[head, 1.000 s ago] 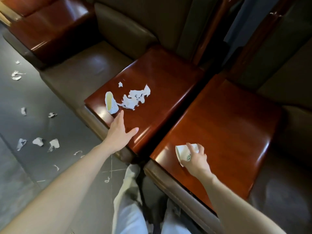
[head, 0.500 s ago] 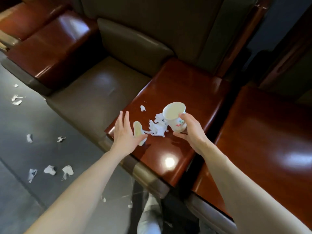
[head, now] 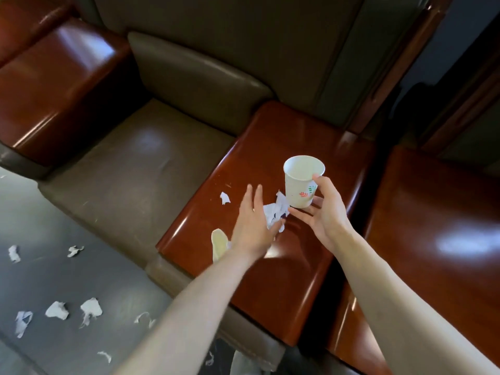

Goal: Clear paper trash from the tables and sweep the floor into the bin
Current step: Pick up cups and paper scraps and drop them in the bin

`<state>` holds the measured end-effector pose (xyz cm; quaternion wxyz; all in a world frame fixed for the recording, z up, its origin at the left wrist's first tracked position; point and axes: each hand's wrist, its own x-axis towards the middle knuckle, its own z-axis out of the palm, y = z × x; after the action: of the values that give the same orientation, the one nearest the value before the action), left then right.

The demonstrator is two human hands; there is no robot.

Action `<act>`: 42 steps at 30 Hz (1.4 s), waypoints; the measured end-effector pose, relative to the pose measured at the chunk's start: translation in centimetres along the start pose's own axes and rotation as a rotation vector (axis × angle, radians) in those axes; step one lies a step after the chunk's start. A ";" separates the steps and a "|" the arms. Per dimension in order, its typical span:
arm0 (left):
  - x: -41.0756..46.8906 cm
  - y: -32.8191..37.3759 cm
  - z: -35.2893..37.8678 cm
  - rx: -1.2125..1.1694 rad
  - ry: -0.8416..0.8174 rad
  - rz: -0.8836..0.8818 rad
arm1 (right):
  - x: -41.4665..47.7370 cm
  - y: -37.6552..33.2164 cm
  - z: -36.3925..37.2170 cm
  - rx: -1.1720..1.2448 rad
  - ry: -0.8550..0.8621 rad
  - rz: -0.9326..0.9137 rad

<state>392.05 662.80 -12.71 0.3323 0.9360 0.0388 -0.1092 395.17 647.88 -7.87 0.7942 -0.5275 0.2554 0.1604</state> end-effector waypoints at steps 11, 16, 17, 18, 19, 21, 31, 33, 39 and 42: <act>1.1 -2.1 9.5 0.463 0.276 0.189 | 4.9 0.6 -4.5 0.070 0.048 -0.026; 3.1 -0.4 6.9 0.159 0.340 0.039 | 5.0 0.4 -4.6 0.112 0.066 0.015; 3.7 0.1 5.8 0.000 0.407 -0.029 | 4.9 0.1 -4.5 0.116 0.063 0.016; 4.5 0.6 4.4 -0.131 0.459 -0.091 | 4.9 -0.1 -4.4 0.119 0.059 0.014; 5.2 0.7 3.1 -0.174 0.507 -0.107 | 4.8 -0.4 -4.2 0.122 0.053 0.016; 6.5 0.7 0.7 -0.192 0.513 -0.107 | 4.8 -0.9 -3.6 0.122 0.040 0.023; 8.1 -7.5 -4.3 -0.118 0.081 -0.109 | 5.9 -0.8 -1.7 0.093 -0.009 0.045; 8.4 -9.4 -3.7 -0.046 -0.013 -0.142 | 6.4 -0.1 -1.6 0.090 -0.005 0.054; 7.9 -12.5 -2.1 0.074 -0.010 -0.031 | 7.4 2.2 -0.9 0.056 -0.004 0.082; 7.8 -12.1 -2.4 0.051 0.069 0.005 | 7.2 2.7 -0.3 0.056 -0.009 0.094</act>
<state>398.33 673.73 -20.09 0.3071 0.9475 0.0451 -0.0767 399.60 648.60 -14.16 0.8013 -0.4917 0.2810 0.1927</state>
